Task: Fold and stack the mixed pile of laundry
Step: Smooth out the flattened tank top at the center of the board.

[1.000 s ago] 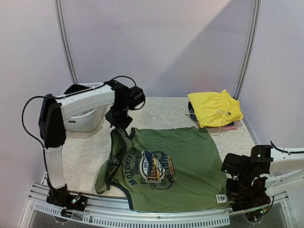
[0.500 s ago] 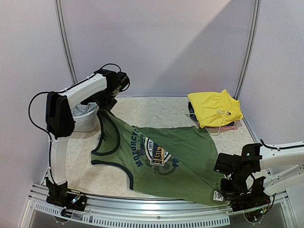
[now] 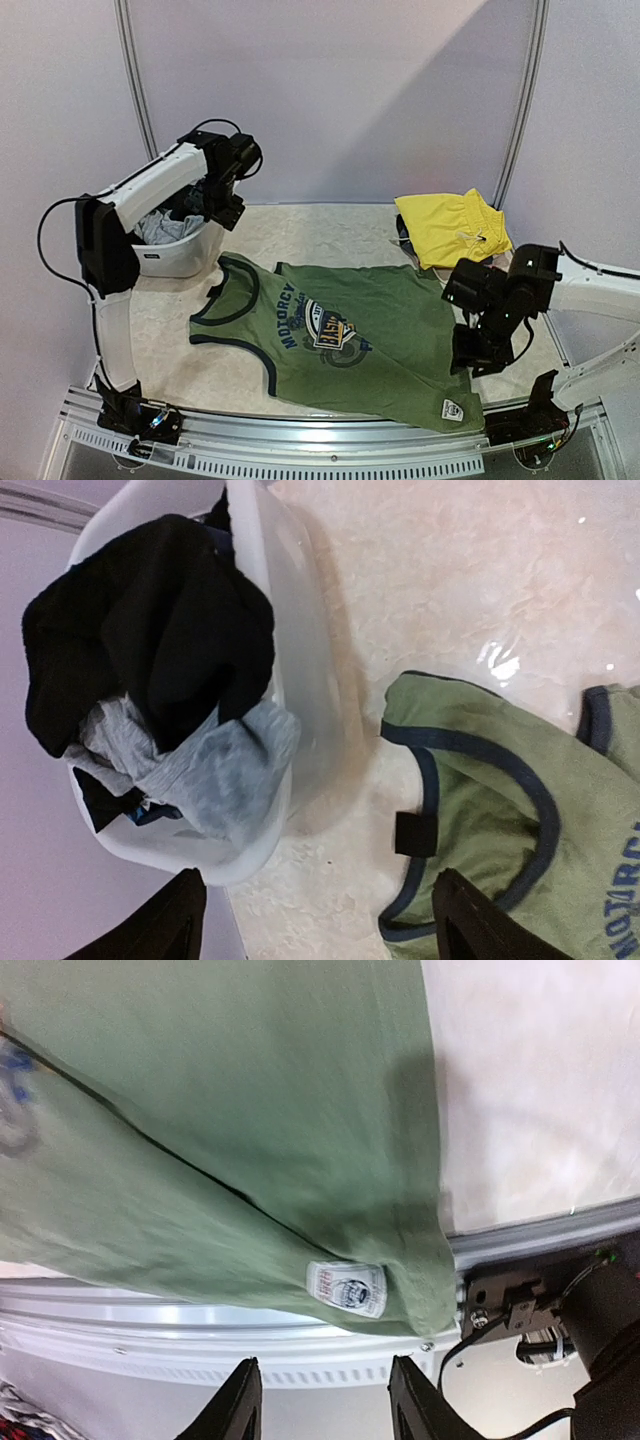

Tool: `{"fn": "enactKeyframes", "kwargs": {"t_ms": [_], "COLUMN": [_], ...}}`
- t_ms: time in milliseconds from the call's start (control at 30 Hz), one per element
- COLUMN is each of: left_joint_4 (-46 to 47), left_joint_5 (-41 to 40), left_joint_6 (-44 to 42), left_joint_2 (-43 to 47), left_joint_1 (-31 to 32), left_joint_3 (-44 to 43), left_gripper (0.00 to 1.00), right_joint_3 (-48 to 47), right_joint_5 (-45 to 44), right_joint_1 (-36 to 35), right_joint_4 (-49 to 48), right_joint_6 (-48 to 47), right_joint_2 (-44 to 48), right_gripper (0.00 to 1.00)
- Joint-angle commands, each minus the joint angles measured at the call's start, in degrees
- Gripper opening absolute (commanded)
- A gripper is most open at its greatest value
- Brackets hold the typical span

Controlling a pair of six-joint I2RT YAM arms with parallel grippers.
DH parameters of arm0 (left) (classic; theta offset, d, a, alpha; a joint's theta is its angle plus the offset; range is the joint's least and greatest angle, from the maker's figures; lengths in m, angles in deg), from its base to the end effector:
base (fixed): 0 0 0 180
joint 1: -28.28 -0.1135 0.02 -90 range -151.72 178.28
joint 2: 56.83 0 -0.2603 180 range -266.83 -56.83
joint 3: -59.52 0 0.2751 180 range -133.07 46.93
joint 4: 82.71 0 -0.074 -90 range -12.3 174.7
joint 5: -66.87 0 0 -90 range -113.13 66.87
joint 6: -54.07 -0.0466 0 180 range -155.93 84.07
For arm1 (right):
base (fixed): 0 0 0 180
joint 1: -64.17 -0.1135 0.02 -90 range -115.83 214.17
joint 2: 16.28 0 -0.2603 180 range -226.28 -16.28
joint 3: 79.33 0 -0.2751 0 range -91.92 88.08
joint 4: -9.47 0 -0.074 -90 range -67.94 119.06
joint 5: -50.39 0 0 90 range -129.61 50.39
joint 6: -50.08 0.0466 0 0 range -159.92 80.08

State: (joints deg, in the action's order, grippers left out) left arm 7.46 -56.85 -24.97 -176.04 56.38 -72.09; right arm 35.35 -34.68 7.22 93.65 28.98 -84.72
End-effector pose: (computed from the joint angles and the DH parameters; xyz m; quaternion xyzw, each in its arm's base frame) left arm 0.4005 -0.1845 0.2897 0.1104 0.9454 0.2367 0.1951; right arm 0.1083 0.1738 0.2203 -0.1030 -0.9935 -0.0405 0.0276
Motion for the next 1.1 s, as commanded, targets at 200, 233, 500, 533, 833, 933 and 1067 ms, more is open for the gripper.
{"fn": "enactKeyframes", "kwargs": {"t_ms": [200, 233, 500, 533, 833, 933, 1067], "left_joint_4": [-4.4, -2.9, 11.9, 13.1, 27.0, 30.8, 36.9], "left_joint_5": [14.3, 16.0, 31.4, 32.2, 38.0, 38.6, 39.6], "left_joint_6": [12.4, 13.9, 25.8, 26.7, 33.3, 33.3, 32.7], "left_joint_2": [28.8, 31.5, 47.5, 48.3, 53.4, 50.7, 46.0], "left_joint_1": [1.3, 1.3, -1.5, -2.1, -9.7, -10.6, -11.0], "left_joint_3": [26.5, 30.9, 57.7, 59.6, 75.4, 78.0, 79.4], "left_gripper": [0.77, 0.76, 0.69, 0.69, 0.6, 0.57, 0.54], "right_joint_3": [-30.5, -32.6, -44.3, -45.2, -47.5, -47.7, -47.0], "right_joint_5": [-10.2, -9.8, -4.1, -3.5, 1.4, 1.9, 2.7], "right_joint_1": [9.8, 10.7, 18.0, 18.9, 24.9, 25.2, 25.2], "right_joint_4": [1.5, -0.1, -8.8, -9.5, -14.7, -15.2, -15.8], "right_joint_6": [-19.8, -21.2, -26.8, -27.1, -29.1, -30.5, -32.3], "right_joint_2": [-18.3, -21.5, -37.0, -38.2, -46.5, -47.0, -46.8], "right_gripper": [0.37, 0.35, 0.24, 0.23, 0.12, 0.11, 0.11]}}
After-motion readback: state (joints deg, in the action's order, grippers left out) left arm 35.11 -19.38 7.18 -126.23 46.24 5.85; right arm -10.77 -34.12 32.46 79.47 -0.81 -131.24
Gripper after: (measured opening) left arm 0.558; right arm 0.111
